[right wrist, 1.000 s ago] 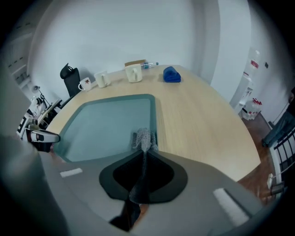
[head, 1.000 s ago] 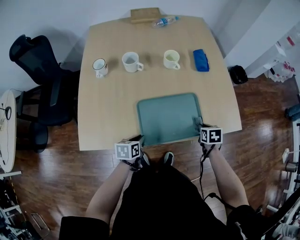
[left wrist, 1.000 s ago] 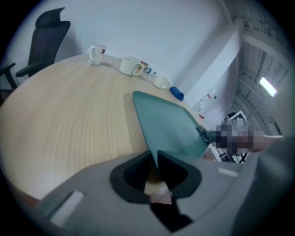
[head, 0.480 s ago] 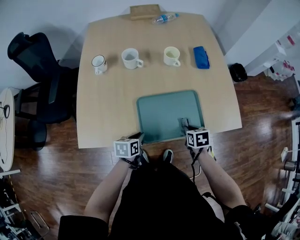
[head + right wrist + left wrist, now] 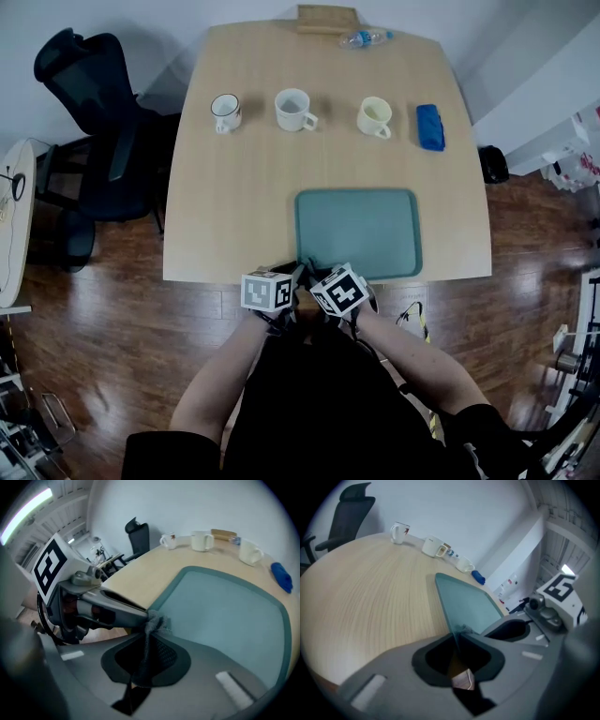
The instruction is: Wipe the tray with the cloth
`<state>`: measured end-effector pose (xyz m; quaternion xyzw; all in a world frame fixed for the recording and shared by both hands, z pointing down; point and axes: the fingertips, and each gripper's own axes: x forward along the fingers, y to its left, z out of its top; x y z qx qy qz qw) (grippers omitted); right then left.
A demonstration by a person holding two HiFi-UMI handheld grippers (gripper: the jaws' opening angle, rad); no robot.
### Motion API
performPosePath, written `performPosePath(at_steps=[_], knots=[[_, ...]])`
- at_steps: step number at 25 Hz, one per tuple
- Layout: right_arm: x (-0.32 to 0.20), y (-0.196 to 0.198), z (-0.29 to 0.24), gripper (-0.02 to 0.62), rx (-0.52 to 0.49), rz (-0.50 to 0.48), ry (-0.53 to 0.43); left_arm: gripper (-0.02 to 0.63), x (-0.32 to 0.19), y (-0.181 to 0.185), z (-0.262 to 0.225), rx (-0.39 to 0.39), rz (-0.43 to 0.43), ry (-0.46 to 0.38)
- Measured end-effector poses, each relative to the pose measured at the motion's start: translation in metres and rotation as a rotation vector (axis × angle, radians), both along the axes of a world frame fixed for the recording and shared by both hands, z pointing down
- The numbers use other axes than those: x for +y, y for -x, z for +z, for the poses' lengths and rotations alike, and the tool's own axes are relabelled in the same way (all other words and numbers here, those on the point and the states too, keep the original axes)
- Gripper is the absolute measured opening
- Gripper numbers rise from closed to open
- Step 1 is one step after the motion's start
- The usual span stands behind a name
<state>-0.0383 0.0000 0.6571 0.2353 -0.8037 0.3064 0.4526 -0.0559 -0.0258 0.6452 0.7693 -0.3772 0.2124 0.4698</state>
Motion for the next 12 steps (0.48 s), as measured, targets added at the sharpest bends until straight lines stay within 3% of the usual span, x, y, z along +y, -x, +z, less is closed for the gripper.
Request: performPosePath(at_steps=[3, 6, 8, 12], knots=[[0.004, 0.014, -0.009, 0.026, 0.052, -0.264, -0.027, 0.052, 0.002, 0.000, -0.001, -0.010, 0.017, -0.002], [-0.018, 0.012, -0.014, 0.026, 0.134, -0.507, -0.151, 0.054, 0.002, 0.001, -0.003, -0.035, 0.034, -0.010], [-0.042, 0.012, -0.012, 0.026, 0.170, -0.581, -0.227, 0.055, 0.002, 0.003, -0.004, -0.056, 0.034, -0.015], [-0.100, 0.018, -0.011, 0.026, 0.184, -0.609, -0.280, 0.057, 0.002, 0.002, -0.006, -0.085, 0.043, -0.025]])
